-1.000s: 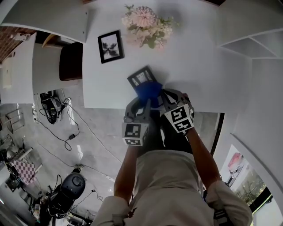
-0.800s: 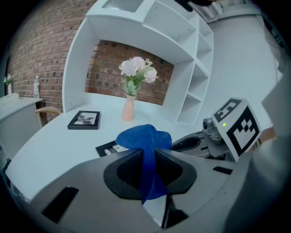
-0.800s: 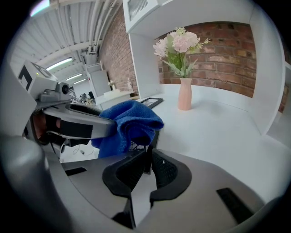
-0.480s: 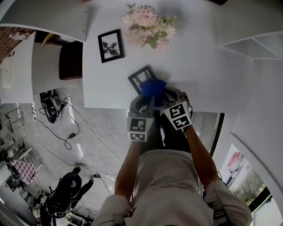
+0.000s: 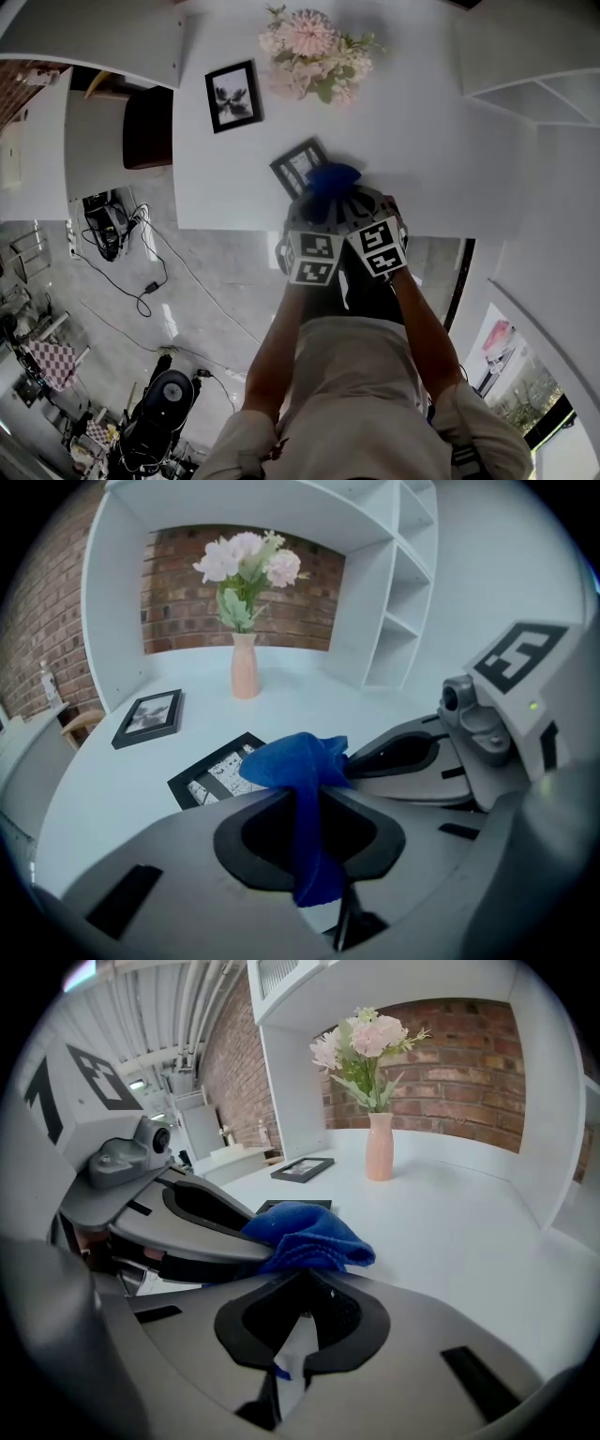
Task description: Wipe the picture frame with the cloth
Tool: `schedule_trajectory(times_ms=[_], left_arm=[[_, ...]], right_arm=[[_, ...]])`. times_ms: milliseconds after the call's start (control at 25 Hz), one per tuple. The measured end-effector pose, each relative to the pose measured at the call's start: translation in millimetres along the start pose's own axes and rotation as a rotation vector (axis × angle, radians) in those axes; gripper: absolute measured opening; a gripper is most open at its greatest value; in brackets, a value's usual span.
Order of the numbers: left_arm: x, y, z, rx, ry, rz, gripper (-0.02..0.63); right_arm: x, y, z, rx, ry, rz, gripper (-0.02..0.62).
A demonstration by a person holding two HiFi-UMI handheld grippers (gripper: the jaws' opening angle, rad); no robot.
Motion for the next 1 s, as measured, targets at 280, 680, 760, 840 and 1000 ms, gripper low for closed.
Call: schedule_trajectory(times_ms=[280, 680, 760, 840, 1000], left_arm=[[2, -2, 10, 0.121, 0.024, 0.048, 0.071], [6, -3, 12, 0.159, 0.005, 0.044, 0.071], [7, -4, 11, 0.160, 0.006, 0.046, 0.071], [9, -5, 11, 0.162, 0.009, 0.046, 0.071], [13, -7, 7, 0.169, 0.013, 0.040, 0.071]], right_arm=[[0, -1, 0, 0.000, -0.009, 0.008, 0.008], [0, -1, 1, 0.011, -0.026, 0.006, 0.008], [0, -2, 1, 0.014, -0.030, 0.011, 0.008], [-1, -2, 1, 0.015, -0.034, 0.014, 0.008], [-1, -1, 1, 0.014, -0.041, 0.022, 0.008]])
Point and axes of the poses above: the fingertips, and each gripper's own axes: z forward along the fingers, x to its left, y out of its top, the point moved 3 cm from there along -z, backward along the fingers, and after that the axes turned 5 degrees about y, right-handed, at the moved point
